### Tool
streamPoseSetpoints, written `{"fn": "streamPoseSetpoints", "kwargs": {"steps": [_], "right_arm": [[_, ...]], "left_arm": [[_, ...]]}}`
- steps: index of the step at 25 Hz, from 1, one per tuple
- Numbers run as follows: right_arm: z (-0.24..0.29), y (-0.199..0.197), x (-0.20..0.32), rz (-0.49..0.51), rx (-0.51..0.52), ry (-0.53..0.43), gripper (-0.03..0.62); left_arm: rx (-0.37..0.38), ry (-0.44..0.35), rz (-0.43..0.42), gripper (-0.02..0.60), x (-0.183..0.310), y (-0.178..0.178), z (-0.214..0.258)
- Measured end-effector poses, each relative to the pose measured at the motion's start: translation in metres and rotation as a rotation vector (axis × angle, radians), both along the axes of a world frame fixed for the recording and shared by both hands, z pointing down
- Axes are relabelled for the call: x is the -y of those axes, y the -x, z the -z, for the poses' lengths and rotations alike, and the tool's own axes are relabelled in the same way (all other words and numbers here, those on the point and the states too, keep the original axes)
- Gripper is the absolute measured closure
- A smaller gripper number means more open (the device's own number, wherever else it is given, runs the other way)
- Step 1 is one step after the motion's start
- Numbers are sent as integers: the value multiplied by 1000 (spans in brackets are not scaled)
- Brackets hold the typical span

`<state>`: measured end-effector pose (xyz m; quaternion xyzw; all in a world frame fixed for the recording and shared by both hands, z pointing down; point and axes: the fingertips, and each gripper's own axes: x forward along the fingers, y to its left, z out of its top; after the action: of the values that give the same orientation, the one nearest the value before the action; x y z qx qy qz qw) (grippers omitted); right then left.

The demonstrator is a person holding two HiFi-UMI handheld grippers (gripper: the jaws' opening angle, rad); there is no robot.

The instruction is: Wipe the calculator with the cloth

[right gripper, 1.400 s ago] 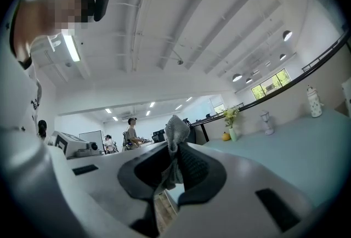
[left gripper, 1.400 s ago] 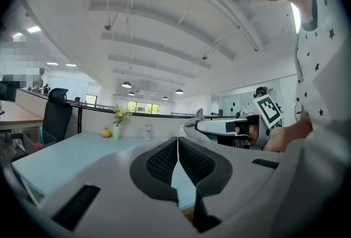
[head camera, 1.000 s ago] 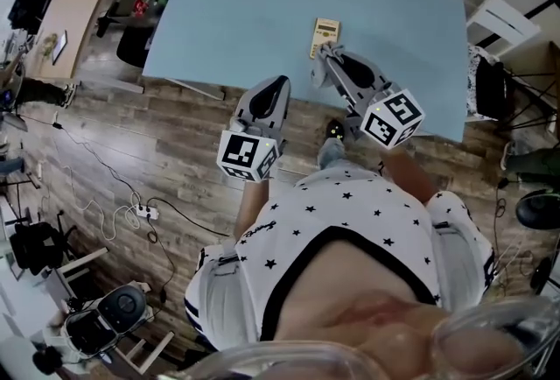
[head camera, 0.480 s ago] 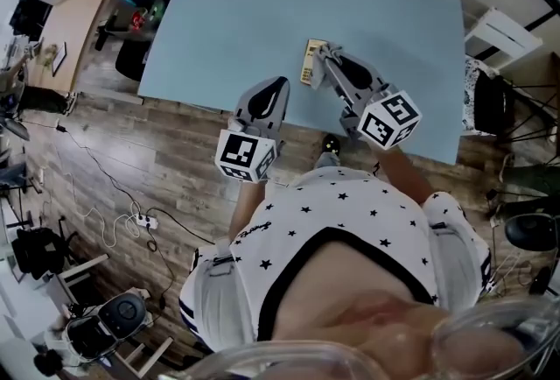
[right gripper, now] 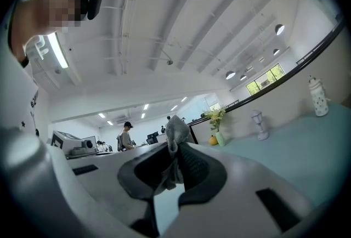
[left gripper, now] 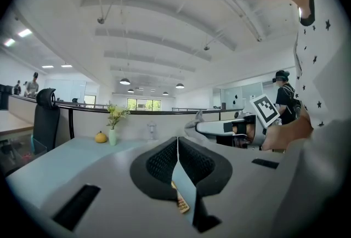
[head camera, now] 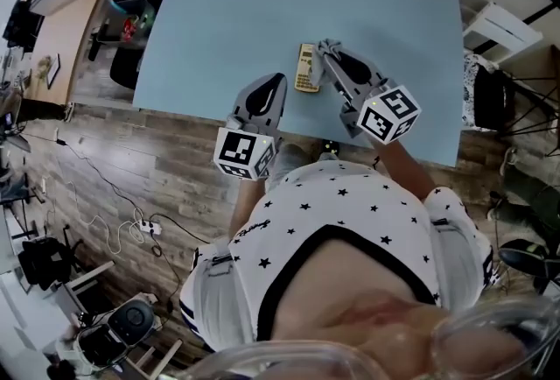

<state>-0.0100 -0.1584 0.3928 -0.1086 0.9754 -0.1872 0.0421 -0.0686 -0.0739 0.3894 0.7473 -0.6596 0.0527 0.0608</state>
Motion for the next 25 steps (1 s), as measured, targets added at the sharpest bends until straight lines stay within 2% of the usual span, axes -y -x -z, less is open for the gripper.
{"fn": "streamPoseSetpoints", "kwargs": {"steps": [6,16,25], "right_arm": [[-13,11,18,-62,-53,19,553],[-30,25,48,-250,-122,51,553],[-76,38,69,-330,-266,112,549]], "left_arm": [[-38,23,-36,551,19,23,-12],[-10,-11,-214,551,75,62,5],[-42,-6,-300,551,104,81,2]]}}
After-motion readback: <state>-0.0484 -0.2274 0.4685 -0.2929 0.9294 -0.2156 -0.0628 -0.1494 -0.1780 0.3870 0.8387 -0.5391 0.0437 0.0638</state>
